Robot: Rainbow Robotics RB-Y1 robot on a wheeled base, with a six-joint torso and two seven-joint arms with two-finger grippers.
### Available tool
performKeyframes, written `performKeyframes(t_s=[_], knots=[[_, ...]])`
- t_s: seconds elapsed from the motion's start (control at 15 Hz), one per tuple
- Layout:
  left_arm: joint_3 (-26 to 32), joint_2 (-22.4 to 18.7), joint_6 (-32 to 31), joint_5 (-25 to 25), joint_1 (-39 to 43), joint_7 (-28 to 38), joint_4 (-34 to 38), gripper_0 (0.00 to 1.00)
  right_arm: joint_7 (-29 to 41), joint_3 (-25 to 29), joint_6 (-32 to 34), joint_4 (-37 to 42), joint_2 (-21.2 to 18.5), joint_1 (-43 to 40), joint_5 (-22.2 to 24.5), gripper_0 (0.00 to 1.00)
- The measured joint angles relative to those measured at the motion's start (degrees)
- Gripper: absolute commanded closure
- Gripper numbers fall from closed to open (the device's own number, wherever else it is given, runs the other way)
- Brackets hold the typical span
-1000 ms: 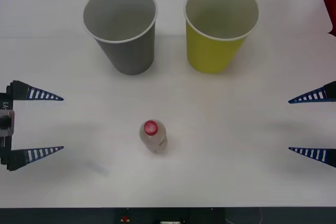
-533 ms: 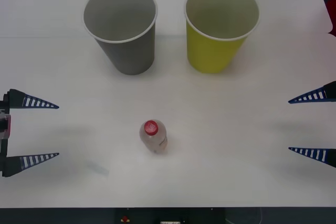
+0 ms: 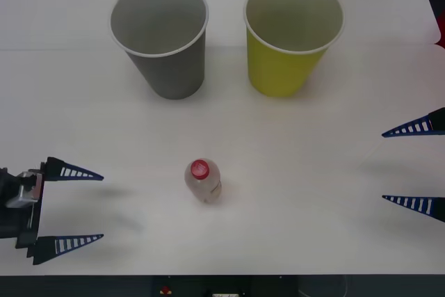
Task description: Put the can into the green bin and the plastic bottle into the gray bin
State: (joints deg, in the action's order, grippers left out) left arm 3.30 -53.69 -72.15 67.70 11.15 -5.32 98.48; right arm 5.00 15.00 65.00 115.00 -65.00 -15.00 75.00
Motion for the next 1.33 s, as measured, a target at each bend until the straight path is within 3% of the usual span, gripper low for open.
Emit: performKeyframes(t_s=[0.8, 1.33], knots=[[-8.69, 14.54, 0.02, -0.33, -9.75, -1.31, -13.39, 0.0, 0.01, 0.0, 0.0, 0.0, 0.0, 0.0, 0.0, 0.0], [-15.92, 18.03, 11.1, -0.3, -13.21, -1.8, -13.41, 0.0, 0.0, 0.0, 0.0, 0.0, 0.0, 0.0, 0.0, 0.0]])
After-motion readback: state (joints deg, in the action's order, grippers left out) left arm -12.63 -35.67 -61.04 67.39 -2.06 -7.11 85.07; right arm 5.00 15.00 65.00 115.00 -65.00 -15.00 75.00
